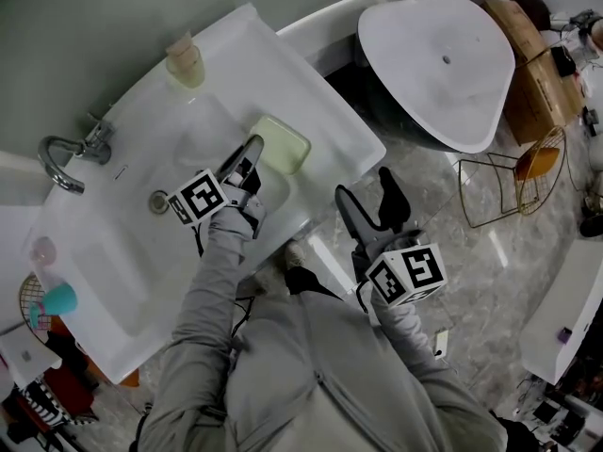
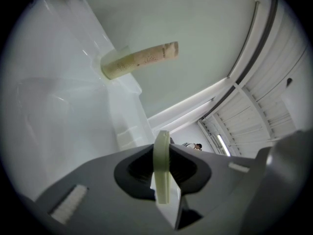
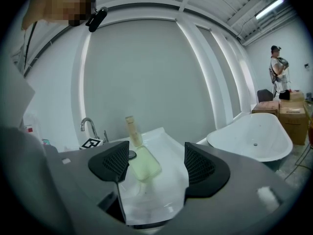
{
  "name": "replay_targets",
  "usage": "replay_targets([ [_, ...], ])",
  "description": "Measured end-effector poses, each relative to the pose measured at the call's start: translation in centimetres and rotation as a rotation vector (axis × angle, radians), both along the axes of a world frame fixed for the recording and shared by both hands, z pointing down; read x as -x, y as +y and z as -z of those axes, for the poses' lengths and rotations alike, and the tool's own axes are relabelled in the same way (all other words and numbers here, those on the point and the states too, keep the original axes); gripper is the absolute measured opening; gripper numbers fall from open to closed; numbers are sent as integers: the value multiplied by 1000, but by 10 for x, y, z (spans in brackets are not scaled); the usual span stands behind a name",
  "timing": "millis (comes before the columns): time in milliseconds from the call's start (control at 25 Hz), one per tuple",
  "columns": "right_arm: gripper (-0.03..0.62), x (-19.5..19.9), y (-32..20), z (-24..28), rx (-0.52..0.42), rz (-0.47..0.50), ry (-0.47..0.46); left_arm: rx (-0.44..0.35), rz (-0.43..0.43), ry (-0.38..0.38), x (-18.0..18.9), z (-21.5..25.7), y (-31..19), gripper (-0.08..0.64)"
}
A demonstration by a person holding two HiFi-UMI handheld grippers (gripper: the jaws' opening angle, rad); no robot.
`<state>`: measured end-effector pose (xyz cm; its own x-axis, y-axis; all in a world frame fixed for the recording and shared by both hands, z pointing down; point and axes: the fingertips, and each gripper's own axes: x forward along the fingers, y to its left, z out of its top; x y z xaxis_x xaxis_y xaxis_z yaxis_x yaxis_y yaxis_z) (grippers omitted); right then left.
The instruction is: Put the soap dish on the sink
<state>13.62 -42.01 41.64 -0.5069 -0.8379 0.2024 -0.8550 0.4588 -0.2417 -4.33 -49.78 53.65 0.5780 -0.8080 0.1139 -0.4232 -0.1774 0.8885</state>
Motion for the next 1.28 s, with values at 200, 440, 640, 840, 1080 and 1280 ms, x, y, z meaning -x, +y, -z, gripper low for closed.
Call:
replay_targets([
  [200,354,-6,-8,-5,10,-14,-3,13,-25,-43,-8,-9,-12,115],
  [440,354,-11,-15,-10,27,-23,-7,6,-42,-86,-14,-15,-21,115],
  [640,354,-12,-19,-16,25,-22,-11,-6,-50,-128,-15,-19,-28,117],
  [840,354,-13,-22,-15,32,-23,-2,-41,-69,-217,-16,-23,-32,117],
  [1080,354,-17,-24,-17,41,-26,-5,-77,-94,-413,-18,-28,-35,176],
  [1280,354,-18,-25,-19,45,-22,-9,-109,-105,-533,-19,-29,-39,208],
])
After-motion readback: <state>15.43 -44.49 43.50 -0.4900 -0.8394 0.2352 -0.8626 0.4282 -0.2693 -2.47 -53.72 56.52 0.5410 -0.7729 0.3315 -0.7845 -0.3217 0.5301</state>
